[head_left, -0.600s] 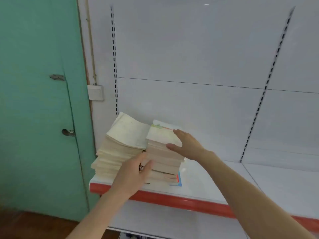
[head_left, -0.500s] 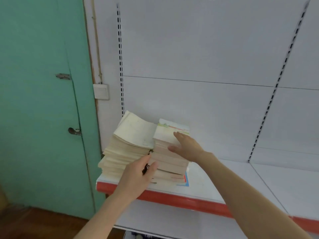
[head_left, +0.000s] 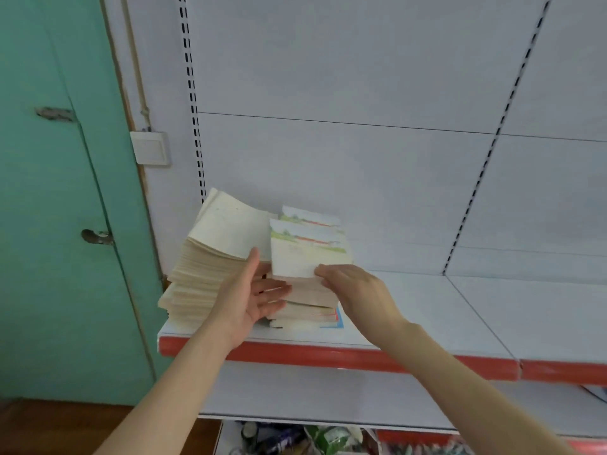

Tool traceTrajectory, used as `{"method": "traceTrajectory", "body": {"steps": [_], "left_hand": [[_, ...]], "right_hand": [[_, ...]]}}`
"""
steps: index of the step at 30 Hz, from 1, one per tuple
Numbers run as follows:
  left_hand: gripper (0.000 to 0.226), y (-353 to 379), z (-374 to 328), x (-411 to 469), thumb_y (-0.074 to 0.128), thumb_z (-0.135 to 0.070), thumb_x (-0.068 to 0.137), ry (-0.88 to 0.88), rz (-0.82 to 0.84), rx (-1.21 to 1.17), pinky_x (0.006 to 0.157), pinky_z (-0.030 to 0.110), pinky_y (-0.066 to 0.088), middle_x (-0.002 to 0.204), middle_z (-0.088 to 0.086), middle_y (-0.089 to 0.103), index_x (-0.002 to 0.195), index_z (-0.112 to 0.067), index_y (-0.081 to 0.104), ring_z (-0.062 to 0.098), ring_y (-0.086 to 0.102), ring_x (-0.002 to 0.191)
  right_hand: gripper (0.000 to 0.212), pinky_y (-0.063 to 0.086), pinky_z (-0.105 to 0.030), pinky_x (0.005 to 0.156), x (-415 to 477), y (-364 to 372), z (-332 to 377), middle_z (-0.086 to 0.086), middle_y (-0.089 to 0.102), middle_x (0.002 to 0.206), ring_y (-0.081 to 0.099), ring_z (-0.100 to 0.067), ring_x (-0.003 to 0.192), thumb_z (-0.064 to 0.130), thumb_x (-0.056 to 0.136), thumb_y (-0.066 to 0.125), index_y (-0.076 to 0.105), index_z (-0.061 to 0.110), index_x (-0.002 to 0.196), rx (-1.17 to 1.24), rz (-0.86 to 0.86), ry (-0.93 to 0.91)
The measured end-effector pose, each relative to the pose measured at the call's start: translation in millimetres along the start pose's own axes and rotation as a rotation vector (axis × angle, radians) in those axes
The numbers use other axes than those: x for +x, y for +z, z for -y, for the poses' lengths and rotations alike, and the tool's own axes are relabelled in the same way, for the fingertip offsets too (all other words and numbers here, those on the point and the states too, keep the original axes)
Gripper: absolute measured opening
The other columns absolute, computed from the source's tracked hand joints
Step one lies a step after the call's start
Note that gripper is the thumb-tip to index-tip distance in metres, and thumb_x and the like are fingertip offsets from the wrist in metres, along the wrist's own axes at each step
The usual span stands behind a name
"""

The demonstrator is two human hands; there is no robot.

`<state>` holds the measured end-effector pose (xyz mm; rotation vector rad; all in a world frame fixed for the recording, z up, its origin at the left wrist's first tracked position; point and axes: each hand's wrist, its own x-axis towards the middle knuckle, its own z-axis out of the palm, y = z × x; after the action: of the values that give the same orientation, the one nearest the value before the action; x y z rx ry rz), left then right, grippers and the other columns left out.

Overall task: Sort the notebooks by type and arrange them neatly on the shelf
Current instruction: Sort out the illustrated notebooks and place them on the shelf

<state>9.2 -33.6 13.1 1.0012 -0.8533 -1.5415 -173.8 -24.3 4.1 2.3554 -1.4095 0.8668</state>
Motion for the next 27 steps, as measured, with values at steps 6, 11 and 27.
{"method": "traceTrajectory", "body": {"steps": [6,11,27], "left_hand": [[0.021,5.9,-2.5,-3.3,0.044,-0.009,0.094,-0.063,0.059,0.04,0.057,0.031,0.056,0.092,0.014,0.067,0.108,-0.007,0.06,0.024,0.065,0.072],[0.027,-9.7,-2.7,-26.7,0.048,0.003,0.09,0.111,-0.155,0.206,0.058,0.03,0.051,0.087,0.006,0.064,0.107,-0.016,0.057,0.021,0.06,0.072],[0.042,-7.4,16.8,-74.4,0.048,0.005,0.089,0.29,-0.355,0.136,0.058,0.03,0.05,0.097,0.001,0.067,0.118,-0.025,0.053,0.019,0.066,0.08]], "right_hand": [[0.035,0.052,-0.021,0.081,-27.9,-13.6,11.9,0.002,0.07,0.106,0.063,-0.012,0.101,0.036,0.092,0.048,0.07,0.012,0.103,0.28,0.137,-0.204],[0.044,0.027,-0.013,0.099,15.1,-17.4,-26.5,0.002,0.049,0.138,0.042,-0.012,0.129,0.032,0.094,0.05,0.047,0.017,0.135,0.315,0.161,0.142],[0.034,0.045,-0.032,0.082,53.1,14.2,-73.9,-0.008,0.061,0.118,0.056,-0.029,0.102,0.024,0.102,0.029,0.056,0.019,0.122,0.151,0.253,0.078]]}}
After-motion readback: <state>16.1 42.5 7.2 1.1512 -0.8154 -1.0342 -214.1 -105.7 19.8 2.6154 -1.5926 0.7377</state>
